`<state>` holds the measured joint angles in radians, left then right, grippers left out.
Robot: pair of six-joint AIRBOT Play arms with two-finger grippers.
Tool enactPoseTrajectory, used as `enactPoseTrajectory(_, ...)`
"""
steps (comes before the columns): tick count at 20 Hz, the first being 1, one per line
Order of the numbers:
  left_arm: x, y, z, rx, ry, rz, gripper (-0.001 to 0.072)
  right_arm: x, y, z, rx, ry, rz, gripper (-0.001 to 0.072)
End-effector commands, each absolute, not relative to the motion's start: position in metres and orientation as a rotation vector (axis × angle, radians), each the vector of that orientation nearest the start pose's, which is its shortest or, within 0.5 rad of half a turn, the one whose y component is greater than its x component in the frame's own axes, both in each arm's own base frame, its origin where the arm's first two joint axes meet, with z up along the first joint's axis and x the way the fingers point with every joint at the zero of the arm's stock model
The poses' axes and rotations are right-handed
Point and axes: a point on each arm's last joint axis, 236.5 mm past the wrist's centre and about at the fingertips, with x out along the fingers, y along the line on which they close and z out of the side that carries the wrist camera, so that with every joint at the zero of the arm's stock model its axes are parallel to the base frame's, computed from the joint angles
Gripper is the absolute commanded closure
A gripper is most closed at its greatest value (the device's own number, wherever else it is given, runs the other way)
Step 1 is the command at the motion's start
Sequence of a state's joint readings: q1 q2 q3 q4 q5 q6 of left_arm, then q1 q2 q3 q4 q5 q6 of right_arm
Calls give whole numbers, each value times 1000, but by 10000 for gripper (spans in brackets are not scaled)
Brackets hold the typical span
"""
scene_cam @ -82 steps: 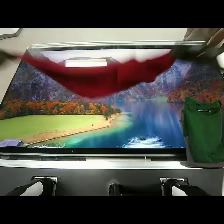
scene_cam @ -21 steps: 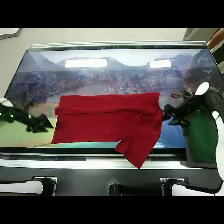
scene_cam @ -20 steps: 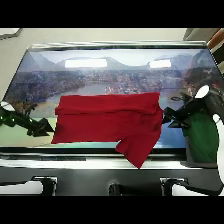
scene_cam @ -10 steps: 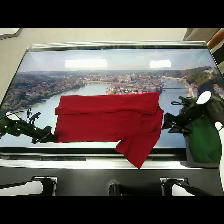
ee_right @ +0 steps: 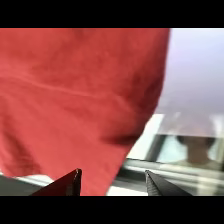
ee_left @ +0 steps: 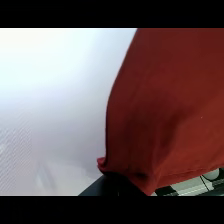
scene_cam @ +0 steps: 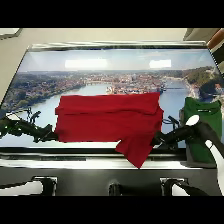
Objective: Fold the shirts.
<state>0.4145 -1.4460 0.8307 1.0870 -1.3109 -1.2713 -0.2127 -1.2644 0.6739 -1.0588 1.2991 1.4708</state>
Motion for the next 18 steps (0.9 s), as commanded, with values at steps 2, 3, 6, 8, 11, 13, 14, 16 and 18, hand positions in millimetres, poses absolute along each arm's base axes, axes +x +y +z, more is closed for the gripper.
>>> enactPoseTrajectory(2, 262, 0, -105, -677, 1684, -183, 682, 234, 81, -112, 816, 1646, 114, 268)
enactPoseTrajectory(3, 262, 0, -105, -678, 1684, -183, 682, 238, 83, -111, 838, 1630, 110, 371)
enactPoseTrajectory(6, 268, -2, -97, -659, 1662, -230, 683, 248, 88, -101, 844, 1597, 159, 670)
enactPoseTrajectory(8, 299, -4, -69, -669, 1545, -260, 684, 272, 83, -75, 784, 1524, 208, 670)
enactPoseTrajectory(11, 356, 6, -15, -655, 1363, -248, 688, 343, 55, -19, 700, 1336, 161, 672)
enactPoseTrajectory(13, 394, 14, 10, -626, 1269, -222, 690, 396, 39, 14, 679, 1206, 141, 672)
enactPoseTrajectory(14, 413, 14, 17, -619, 1243, -217, 689, 420, 36, 24, 684, 1174, 145, 672)
enactPoseTrajectory(16, 443, 11, 16, -617, 1240, -227, 689, 458, 35, 26, 669, 1149, 160, 671)
enactPoseTrajectory(18, 466, 10, 5, -647, 1265, -220, 688, 495, 38, 20, 680, 1121, 155, 671)
